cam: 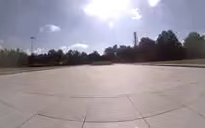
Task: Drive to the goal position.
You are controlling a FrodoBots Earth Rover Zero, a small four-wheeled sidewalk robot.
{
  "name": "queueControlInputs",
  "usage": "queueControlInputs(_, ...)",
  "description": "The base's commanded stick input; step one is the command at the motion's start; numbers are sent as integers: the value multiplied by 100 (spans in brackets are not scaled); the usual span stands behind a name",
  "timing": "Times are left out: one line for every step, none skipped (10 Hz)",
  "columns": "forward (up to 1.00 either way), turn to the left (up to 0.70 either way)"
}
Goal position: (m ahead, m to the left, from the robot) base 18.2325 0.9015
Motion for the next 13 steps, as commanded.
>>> queueControlInputs(70,-2)
queueControlInputs(70,-2)
queueControlInputs(70,-2)
queueControlInputs(70,-2)
queueControlInputs(70,-2)
queueControlInputs(70,-2)
queueControlInputs(70,-2)
queueControlInputs(70,-2)
queueControlInputs(70,-2)
queueControlInputs(70,-2)
queueControlInputs(70,-2)
queueControlInputs(70,-3)
queueControlInputs(70,-3)
